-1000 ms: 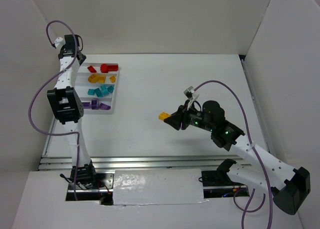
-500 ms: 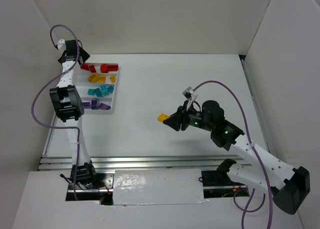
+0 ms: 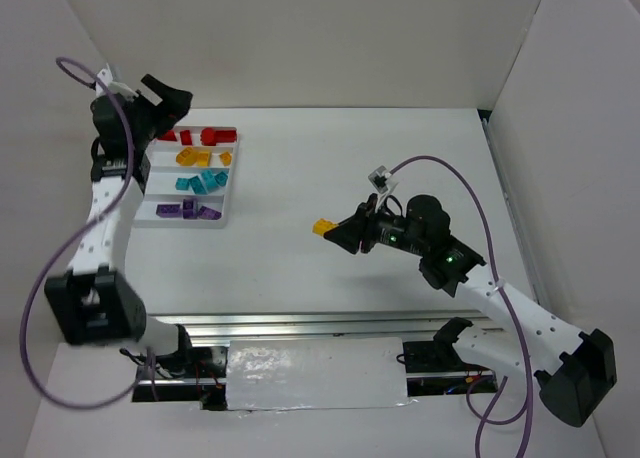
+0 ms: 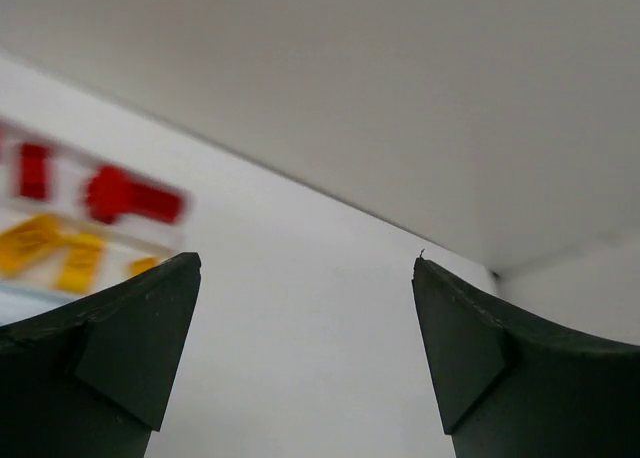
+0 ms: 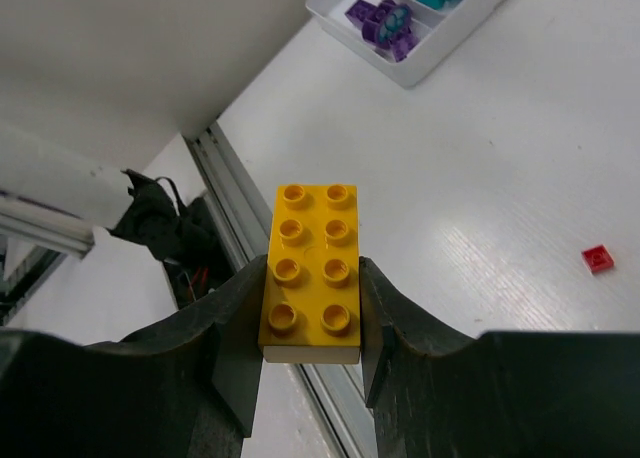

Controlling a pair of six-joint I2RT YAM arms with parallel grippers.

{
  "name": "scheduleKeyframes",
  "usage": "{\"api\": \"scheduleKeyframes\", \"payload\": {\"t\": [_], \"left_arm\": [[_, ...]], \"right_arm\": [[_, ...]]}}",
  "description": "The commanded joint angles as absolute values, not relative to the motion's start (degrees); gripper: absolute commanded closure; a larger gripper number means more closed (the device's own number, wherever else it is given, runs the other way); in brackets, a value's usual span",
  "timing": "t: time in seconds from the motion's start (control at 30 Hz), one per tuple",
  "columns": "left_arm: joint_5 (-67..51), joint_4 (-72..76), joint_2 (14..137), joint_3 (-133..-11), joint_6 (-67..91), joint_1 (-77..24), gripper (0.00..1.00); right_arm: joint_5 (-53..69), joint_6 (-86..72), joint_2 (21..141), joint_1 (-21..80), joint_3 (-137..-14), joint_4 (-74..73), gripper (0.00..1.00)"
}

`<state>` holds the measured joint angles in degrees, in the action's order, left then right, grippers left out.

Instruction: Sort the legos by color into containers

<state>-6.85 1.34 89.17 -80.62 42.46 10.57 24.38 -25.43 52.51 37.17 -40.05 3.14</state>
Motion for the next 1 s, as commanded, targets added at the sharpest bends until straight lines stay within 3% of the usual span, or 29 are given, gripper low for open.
{"api": "scheduleKeyframes", "payload": {"t": [0.0, 0.13, 0.27, 0.4, 0.7, 0.97], "left_arm": [[-25.56, 16.61, 72.48, -69.10, 42.04, 1.34, 0.01], [-40.01, 16.87, 62.42, -60.76, 36.31, -16.30, 0.01], [-45.70, 15.39, 54.42, -55.99, 35.51, -24.07, 0.01], [-51.93, 14.85, 48.18, -52.57, 35.67, -29.87, 0.00], [-42.90, 18.73, 48.60, -49.83, 37.36, -46.56, 0.00], [-33.49, 12.13, 55.62, -54.22, 34.36, -51.33, 0.03]], "right_arm": [[29.61, -29.00, 51.42, 35.17, -40.16, 8.62, 1.00], [35.41, -30.23, 47.65, 33.75, -40.60, 6.95, 1.00], [51.35, -28.48, 42.90, 33.40, -40.69, 7.82, 1.00], [58.35, -28.65, 37.02, 33.49, -39.99, 8.45, 1.00], [57.40, -31.02, 33.14, 33.84, -40.78, 5.54, 1.00], [56.69, -31.38, 33.13, 34.01, -41.22, 5.62, 1.00]]}}
